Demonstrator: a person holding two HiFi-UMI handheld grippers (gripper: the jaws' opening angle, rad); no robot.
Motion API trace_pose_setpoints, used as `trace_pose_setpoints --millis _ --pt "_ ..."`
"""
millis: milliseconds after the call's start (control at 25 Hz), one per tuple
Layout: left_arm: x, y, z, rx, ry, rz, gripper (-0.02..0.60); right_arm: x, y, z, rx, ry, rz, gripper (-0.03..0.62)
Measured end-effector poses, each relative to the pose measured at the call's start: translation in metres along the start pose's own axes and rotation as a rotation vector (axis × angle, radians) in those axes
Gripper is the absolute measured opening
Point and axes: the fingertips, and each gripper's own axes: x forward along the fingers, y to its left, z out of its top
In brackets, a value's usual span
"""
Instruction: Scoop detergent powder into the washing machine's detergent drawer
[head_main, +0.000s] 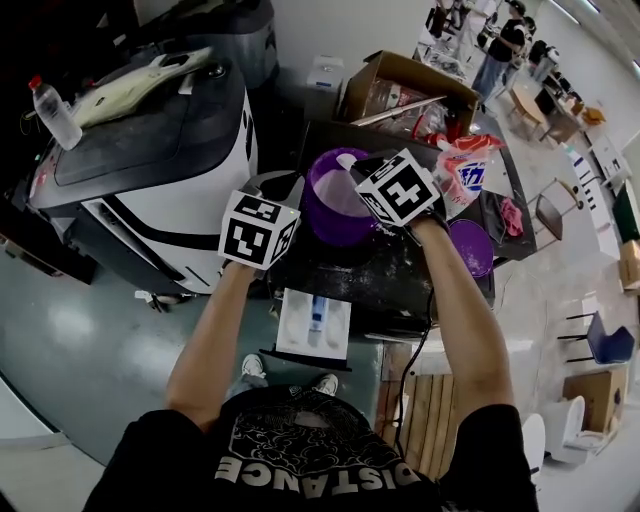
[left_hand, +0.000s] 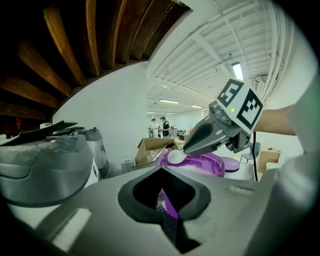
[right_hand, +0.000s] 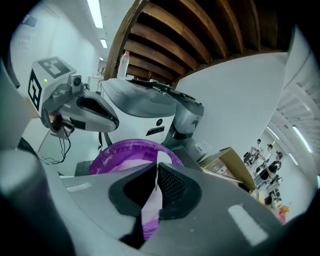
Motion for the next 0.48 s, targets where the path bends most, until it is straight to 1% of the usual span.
trace_pose_setpoints --millis 160,480 --pt "0.001 -0.001 0.0 0.006 -0.002 -0.018 0.0 0.014 0.001 -0.005 -0.059 0.1 0.001 0.034" --pt "0.001 0.002 -0.004 0.006 0.002 -0.037 0.002 0.031 0.003 -0.018 -0.15 0.245 0.012 0.032"
